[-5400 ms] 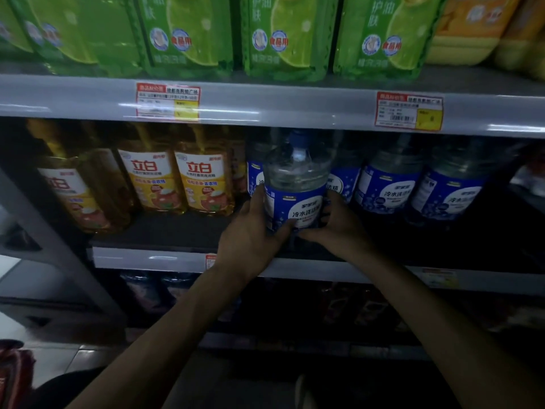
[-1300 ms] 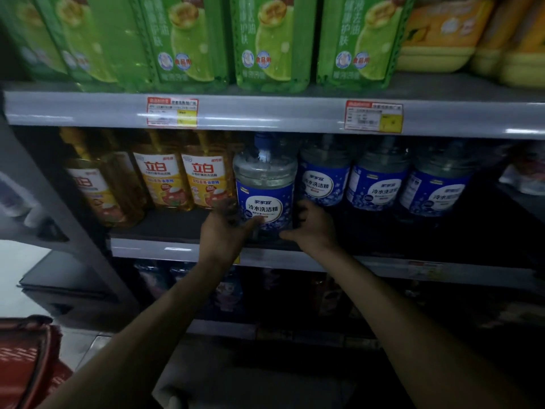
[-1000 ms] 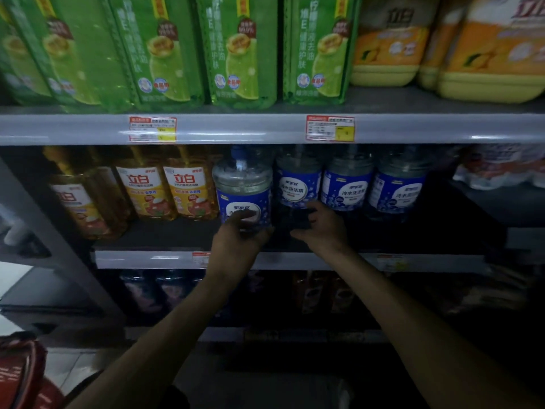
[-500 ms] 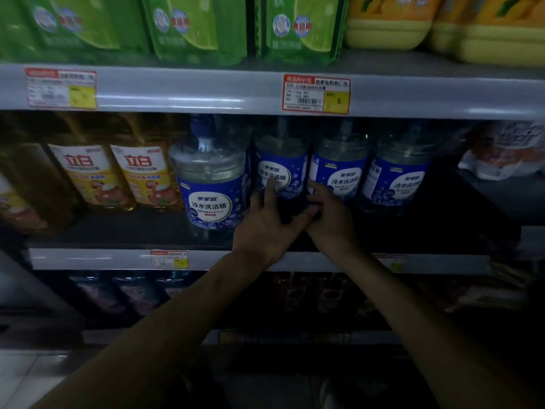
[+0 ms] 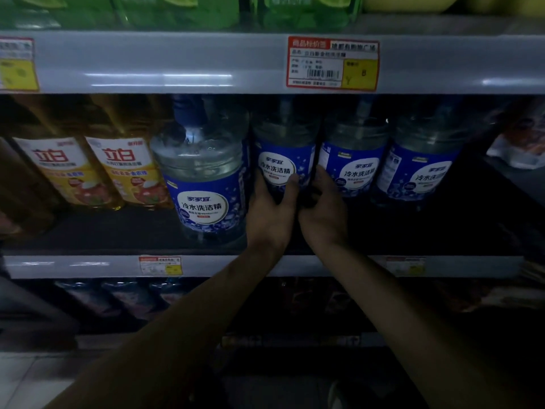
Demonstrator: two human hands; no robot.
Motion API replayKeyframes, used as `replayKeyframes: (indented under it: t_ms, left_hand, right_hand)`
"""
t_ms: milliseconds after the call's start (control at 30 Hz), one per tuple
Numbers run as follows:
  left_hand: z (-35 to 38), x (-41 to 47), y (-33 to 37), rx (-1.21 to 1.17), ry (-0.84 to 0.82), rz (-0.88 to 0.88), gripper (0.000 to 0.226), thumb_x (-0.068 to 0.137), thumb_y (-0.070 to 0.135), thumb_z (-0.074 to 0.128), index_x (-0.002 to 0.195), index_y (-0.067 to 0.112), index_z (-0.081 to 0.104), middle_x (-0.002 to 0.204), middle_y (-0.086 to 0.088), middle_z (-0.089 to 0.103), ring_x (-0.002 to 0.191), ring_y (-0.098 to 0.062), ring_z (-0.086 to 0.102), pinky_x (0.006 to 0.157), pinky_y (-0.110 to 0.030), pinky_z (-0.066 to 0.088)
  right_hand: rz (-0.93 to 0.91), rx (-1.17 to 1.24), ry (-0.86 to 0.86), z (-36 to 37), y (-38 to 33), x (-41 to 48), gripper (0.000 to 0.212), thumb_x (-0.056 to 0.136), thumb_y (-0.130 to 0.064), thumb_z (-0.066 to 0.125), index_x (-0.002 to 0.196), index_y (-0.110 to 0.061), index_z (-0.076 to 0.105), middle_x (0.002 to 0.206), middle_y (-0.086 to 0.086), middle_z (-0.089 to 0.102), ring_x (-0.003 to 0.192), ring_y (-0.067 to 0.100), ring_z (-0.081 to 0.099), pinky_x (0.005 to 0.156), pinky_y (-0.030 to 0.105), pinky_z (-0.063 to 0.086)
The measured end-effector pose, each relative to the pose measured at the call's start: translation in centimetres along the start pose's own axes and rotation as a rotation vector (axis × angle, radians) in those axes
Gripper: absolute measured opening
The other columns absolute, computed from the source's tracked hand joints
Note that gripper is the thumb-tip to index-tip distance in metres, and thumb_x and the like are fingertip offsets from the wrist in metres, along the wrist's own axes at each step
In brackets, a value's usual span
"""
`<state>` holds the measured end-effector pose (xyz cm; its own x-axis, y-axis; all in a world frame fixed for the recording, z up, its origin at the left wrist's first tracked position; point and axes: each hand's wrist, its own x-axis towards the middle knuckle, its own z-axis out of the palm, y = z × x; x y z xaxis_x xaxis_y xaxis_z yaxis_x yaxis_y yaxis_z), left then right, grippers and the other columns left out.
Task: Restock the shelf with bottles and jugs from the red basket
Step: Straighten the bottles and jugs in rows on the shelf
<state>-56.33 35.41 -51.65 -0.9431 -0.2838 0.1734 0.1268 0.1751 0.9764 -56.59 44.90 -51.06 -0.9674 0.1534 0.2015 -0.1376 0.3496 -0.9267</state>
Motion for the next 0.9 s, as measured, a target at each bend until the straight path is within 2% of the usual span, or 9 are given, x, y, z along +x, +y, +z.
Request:
replayKeyframes:
  t_ms: [100,233,400,500,567,667,767,900]
  left_hand:
    - [0.5,0.0,-0.1,-0.007,0.026,0.004,0.085,0.087,0.071,0.054,0.16,0.035,0.029,0.157,0.01,0.05,0.142,-0.01,0.05,0.118,-0.044,0.044]
    - [0.7,0.3,0.3,-0.035,0.055,-0.003,0.086,0.087,0.069,0.053,0.161,0.032,0.029,0.159,0.009,0.048,0.144,-0.01,0.047,0.12,-0.043,0.041]
    - [0.4,0.4,0.6,-0.044,0.055,-0.014,0.082,0.09,0.066,0.056,0.161,0.032,0.03,0.159,0.01,0.048,0.145,-0.01,0.045,0.123,-0.043,0.037]
    - [0.2,0.3,1.2,-0.115,0.047,-0.04,0.078,0.093,0.06,0.059,0.16,0.029,0.034,0.158,0.008,0.05,0.143,-0.01,0.047,0.122,-0.042,0.038]
    - [0.0,0.2,1.6,-0.165,0.039,-0.071,0.075,0.094,0.058,0.061,0.159,0.029,0.037,0.155,0.007,0.053,0.141,-0.011,0.05,0.121,-0.041,0.04]
    - [0.0,-0.2,2.2,-0.205,0.03,-0.118,0.078,0.088,0.064,0.06,0.157,0.032,0.041,0.151,0.007,0.057,0.136,-0.011,0.055,0.118,-0.042,0.044]
    - [0.3,-0.7,2.4,-0.24,0.031,-0.131,0.085,0.078,0.072,0.057,0.154,0.035,0.045,0.146,0.008,0.062,0.131,-0.01,0.06,0.114,-0.043,0.048]
    - [0.0,-0.9,2.3,-0.295,0.016,-0.163,0.076,0.082,0.069,0.058,0.151,0.038,0.048,0.141,0.009,0.065,0.127,-0.011,0.063,0.111,-0.045,0.051]
  right_hand:
    - [0.019,0.001,0.011,-0.1,-0.3,0.3,0.07,0.093,-0.025,0.07,0.154,-0.031,0.037,0.149,-0.004,0.053,0.136,0.015,0.051,0.113,0.043,0.044]
    - [0.045,-0.006,-0.017,-0.5,-0.1,0.6,0.072,0.092,-0.015,0.068,0.154,-0.032,0.037,0.146,-0.006,0.056,0.134,0.011,0.052,0.113,0.036,0.044]
    - [0.083,0.0,0.021,0.4,-0.2,1.2,0.074,0.085,-0.029,0.068,0.151,-0.041,0.038,0.145,-0.01,0.057,0.136,0.013,0.051,0.112,0.044,0.045]
    - [0.088,0.001,0.011,0.6,-0.3,1.6,0.079,0.084,-0.024,0.071,0.153,-0.04,0.034,0.148,-0.011,0.053,0.137,0.014,0.049,0.113,0.042,0.044]
    - [0.087,0.027,-0.029,0.9,-0.6,1.7,0.072,0.088,-0.02,0.071,0.149,-0.036,0.038,0.139,-0.014,0.057,0.128,0.011,0.054,0.109,0.036,0.046]
    - [0.123,0.078,-0.043,1.3,-1.2,2.6,0.057,0.083,-0.028,0.076,0.133,-0.03,0.05,0.124,-0.009,0.067,0.113,0.011,0.064,0.101,0.041,0.054]
    - [0.154,0.096,-0.007,1.3,-1.5,3.4,0.066,0.07,-0.039,0.08,0.127,-0.021,0.053,0.116,-0.003,0.071,0.104,0.014,0.069,0.093,0.043,0.059]
    - [0.121,0.043,0.066,1.5,-2.1,2.6,0.069,0.068,-0.037,0.09,0.122,-0.02,0.05,0.112,-0.003,0.068,0.099,0.014,0.069,0.086,0.04,0.061]
